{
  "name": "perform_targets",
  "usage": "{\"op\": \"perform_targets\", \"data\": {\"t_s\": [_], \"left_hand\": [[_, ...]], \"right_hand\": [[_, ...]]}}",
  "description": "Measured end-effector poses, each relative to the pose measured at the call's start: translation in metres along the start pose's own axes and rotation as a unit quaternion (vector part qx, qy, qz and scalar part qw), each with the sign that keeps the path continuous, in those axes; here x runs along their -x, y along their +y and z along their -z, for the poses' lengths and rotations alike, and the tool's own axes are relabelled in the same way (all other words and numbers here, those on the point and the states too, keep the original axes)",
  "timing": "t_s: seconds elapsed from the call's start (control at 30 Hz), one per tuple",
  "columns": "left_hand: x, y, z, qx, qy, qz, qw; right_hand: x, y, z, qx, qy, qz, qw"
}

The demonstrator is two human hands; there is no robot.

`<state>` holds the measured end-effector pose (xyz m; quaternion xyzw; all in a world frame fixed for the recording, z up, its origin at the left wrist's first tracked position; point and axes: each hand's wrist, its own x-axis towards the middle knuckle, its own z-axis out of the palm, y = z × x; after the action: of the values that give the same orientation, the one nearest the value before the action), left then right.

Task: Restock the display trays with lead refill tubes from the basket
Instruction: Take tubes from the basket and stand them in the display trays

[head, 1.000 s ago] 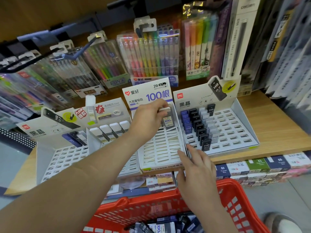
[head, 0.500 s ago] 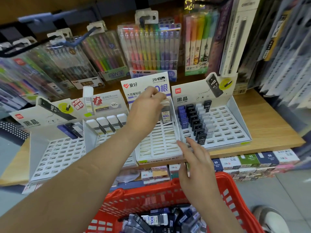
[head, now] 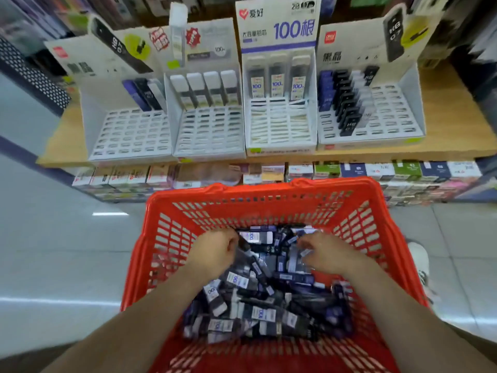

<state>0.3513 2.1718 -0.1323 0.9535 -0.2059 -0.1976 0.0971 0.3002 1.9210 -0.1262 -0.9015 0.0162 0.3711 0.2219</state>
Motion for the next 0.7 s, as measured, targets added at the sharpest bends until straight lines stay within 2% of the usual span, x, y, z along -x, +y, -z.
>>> {"op": "perform_targets", "data": {"t_s": [0.13, 0.2, 0.27, 0.43, 0.5, 0.57, 0.7], "left_hand": [[0.018, -0.025, -0.057, -0.067, -0.143, 0.036, 0.987], [0.027, -0.036, -0.074, -0.048, -0.197, 0.098, 0.974], [0.032, -0.044, -0.085, -0.015, -0.216, 0.149, 0.965], [0.031, -0.041, -0.092, 0.006, -0.179, 0.191, 0.965], [0.034, -0.037, -0.095, 0.018, -0.15, 0.197, 0.969], [0.038, -0.032, -0.098, 0.035, -0.137, 0.179, 0.974], [0.038, -0.027, -0.096, 0.112, -0.113, 0.169, 0.973]], "right_hand": [[-0.011, 0.014, -0.064, 0.037, -0.023, -0.049, 0.998], [-0.014, 0.016, -0.088, 0.009, -0.04, -0.065, 0.997], [-0.017, 0.011, -0.107, -0.008, -0.043, -0.081, 0.996], [-0.017, -0.016, -0.128, 0.018, -0.016, -0.116, 0.993], [-0.014, -0.021, -0.134, 0.044, 0.021, -0.115, 0.992], [-0.014, -0.022, -0.139, 0.079, 0.037, -0.102, 0.991], [-0.016, -0.017, -0.138, 0.098, 0.006, -0.052, 0.994]]}}
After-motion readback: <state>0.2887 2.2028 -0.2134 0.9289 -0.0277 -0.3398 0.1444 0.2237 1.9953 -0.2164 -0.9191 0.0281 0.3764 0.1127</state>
